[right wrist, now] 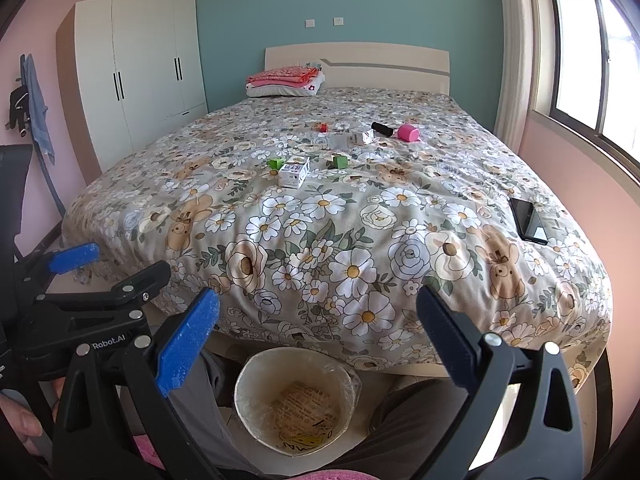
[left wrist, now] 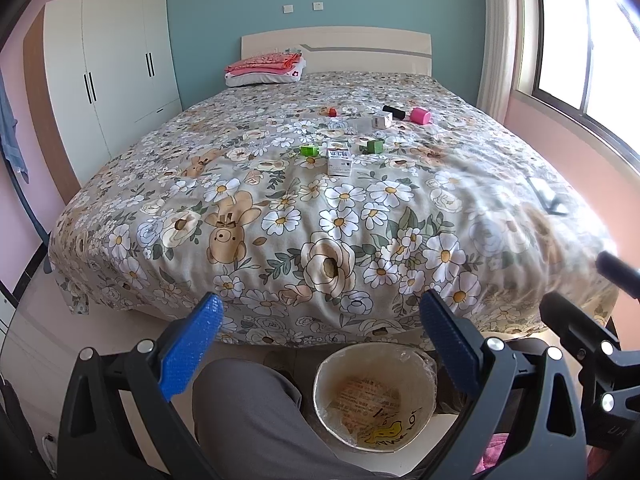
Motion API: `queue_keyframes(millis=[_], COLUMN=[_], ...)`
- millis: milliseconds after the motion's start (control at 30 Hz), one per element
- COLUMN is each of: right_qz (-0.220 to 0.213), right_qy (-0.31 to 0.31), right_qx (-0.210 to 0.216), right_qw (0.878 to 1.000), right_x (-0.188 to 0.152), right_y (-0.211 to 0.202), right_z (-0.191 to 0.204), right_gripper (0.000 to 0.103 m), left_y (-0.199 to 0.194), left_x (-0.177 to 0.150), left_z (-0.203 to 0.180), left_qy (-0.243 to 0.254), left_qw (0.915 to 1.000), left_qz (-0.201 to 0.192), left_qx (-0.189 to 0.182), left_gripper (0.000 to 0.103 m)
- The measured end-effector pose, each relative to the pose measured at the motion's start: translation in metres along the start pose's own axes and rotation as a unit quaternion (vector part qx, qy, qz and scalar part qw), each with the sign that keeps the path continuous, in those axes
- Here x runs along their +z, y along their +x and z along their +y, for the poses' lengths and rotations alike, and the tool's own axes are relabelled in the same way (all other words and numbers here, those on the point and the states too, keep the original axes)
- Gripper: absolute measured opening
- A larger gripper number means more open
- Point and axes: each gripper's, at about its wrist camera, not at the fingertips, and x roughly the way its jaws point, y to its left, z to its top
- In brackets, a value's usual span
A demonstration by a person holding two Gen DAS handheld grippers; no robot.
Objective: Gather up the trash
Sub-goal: 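Grasp the milk carton with the left tool while the right tool grasps a green block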
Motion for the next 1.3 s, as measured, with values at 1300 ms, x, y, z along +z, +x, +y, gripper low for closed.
queue_keyframes(millis=[1300], right_qz=[0.080], right_qy=[-0.086], right_qx=[0.123], right_qw=[0.985], right_x=[0.204], right_y=[0.375], right_z=[-0.093], right_gripper=[0.096], left_y=[0.293], left_x=[0.178], left_z=[-0.026], left_qy=[-0.048], left_qw=[0.9962], left_qz=[0.056], left_qx=[-0.047], left_gripper=[0.100])
